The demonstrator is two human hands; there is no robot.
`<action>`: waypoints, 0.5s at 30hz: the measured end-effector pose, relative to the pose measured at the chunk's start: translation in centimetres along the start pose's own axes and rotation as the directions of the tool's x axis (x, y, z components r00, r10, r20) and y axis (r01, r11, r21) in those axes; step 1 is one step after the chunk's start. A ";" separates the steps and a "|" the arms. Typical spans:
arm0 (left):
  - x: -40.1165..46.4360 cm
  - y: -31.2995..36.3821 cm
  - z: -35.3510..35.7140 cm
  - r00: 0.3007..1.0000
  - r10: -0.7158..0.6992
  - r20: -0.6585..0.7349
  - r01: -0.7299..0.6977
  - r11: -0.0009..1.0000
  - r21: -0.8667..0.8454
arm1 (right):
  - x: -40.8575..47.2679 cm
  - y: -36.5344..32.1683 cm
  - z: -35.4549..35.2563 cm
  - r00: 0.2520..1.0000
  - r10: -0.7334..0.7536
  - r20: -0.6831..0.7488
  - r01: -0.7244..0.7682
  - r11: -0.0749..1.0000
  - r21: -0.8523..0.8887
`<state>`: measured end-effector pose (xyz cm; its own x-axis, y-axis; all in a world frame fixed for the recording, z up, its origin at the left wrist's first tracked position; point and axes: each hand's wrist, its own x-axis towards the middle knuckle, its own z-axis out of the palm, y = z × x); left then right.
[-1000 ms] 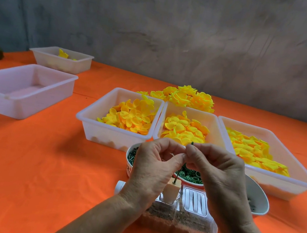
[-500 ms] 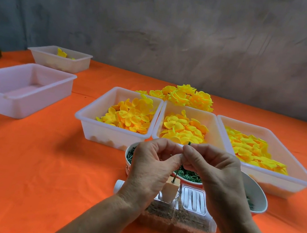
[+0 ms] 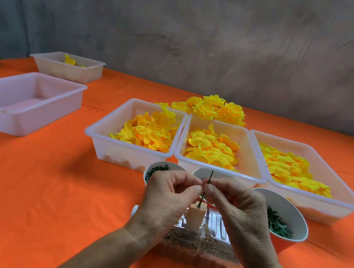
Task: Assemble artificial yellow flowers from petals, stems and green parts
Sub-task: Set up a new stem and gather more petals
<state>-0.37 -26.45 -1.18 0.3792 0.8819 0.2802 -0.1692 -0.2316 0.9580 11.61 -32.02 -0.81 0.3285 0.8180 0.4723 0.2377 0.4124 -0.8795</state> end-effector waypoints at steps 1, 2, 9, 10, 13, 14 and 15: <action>0.0 0.0 -0.1 1.000 -0.001 -0.002 0.001 1.000 0.009 | 0.0 0.0 -0.1 1.000 -0.007 0.013 0.007 1.000 -0.001; -0.1 0.0 -0.1 1.000 -0.002 -0.004 0.002 1.000 0.021 | 0.0 0.0 -0.1 1.000 -0.015 0.023 0.015 1.000 -0.008; -0.3 0.0 -0.5 1.000 0.023 0.003 -0.023 0.984 0.178 | -0.3 0.6 -0.3 1.000 -0.011 0.010 0.012 0.991 -0.132; -0.3 0.0 -0.5 0.999 0.035 0.000 -0.034 0.980 0.196 | -0.3 0.8 -0.4 1.000 -0.004 0.009 0.005 0.990 -0.140; -0.2 0.0 -0.6 0.998 0.059 0.003 -0.059 0.978 0.201 | -0.6 1.3 -0.6 1.000 0.014 0.012 -0.012 0.988 -0.155; -0.2 0.0 -0.5 0.998 0.062 0.015 -0.064 0.976 0.207 | -0.7 1.4 -0.6 1.000 0.017 0.014 -0.015 0.988 -0.152; -0.2 0.1 -0.5 0.998 0.061 0.028 -0.066 0.974 0.218 | -0.7 1.5 -0.6 1.000 0.017 0.011 -0.015 0.989 -0.145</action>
<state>-0.92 -26.39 -1.21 0.3934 0.8543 0.3398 0.0087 -0.3730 0.9278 12.32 -32.25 -2.39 0.3228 0.8291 0.4566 0.3629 0.3371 -0.8687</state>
